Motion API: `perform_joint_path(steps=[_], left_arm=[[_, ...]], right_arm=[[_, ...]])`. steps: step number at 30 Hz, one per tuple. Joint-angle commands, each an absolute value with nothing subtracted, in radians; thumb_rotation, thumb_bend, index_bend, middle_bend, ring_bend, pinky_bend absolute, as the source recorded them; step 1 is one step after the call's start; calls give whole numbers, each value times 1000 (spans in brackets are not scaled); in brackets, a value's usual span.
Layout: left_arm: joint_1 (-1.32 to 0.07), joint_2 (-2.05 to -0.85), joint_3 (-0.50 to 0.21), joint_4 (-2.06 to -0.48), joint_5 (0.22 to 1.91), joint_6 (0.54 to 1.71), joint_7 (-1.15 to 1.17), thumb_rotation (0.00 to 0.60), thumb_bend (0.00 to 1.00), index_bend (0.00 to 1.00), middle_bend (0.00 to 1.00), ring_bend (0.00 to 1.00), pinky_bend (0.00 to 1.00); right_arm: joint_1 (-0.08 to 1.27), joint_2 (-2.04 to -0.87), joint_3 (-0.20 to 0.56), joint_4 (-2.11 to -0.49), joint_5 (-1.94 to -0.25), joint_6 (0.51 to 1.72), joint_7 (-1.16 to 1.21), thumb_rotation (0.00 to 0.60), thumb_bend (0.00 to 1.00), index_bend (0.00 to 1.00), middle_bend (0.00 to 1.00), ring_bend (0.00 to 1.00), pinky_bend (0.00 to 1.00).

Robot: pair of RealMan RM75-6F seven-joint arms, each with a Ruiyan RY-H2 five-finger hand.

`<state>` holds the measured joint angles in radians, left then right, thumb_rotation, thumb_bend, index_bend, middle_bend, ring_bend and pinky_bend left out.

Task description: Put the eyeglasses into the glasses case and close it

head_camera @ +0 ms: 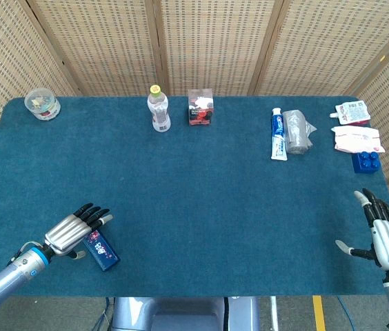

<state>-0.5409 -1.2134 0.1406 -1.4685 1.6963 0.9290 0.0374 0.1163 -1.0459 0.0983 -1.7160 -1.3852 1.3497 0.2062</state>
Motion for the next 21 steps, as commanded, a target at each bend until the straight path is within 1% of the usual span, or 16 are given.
perform_joint_path(steps=[1,3,5,6,7,8,9,11,15,17,19,21], left_arm=[[-548,-1227,138,-1464,1684,913,55,600,0,0,1,0,0],[-550,-1235,135,-1461,1677,910,64,600,0,0,32,0,0],[-551,-1245,133,-1457,1673,913,68,600,3,34,139,33,0],[-551,-1252,132,-1452,1673,916,68,600,8,63,183,54,2],[-551,-1258,132,-1448,1674,918,69,600,23,115,248,93,9],[-551,-1263,131,-1443,1674,921,70,600,46,166,307,133,28],[-551,-1267,131,-1439,1674,922,69,600,64,199,344,161,49],[-552,-1275,131,-1433,1672,924,69,600,99,283,437,237,116],[-549,-1289,131,-1420,1674,939,82,600,127,408,525,329,202],[-545,-1296,130,-1412,1676,953,85,600,160,476,568,372,237],[-541,-1303,129,-1402,1676,965,91,600,192,514,599,397,246],[-538,-1308,129,-1396,1675,972,95,600,211,526,609,405,247]], right_arm=[[117,-1045,99,-1716,-1384,1348,208,600,0,0,0,0,0],[117,-1045,98,-1716,-1385,1347,209,600,0,0,0,0,0],[117,-1044,98,-1716,-1385,1347,210,600,0,0,0,0,0],[117,-1044,99,-1717,-1385,1347,210,600,0,0,0,0,0],[117,-1044,98,-1718,-1385,1348,210,600,0,0,0,0,0],[117,-1044,98,-1718,-1385,1348,210,600,0,0,0,0,0],[117,-1044,98,-1718,-1385,1347,210,600,0,0,0,0,0],[117,-1043,99,-1719,-1385,1348,209,600,0,0,0,0,0],[118,-1043,99,-1719,-1384,1347,209,600,0,0,0,0,0],[118,-1044,99,-1719,-1384,1346,210,600,0,0,0,0,0],[118,-1043,99,-1718,-1384,1347,210,600,0,0,0,0,0],[118,-1043,99,-1718,-1384,1347,210,600,0,0,0,0,0]])
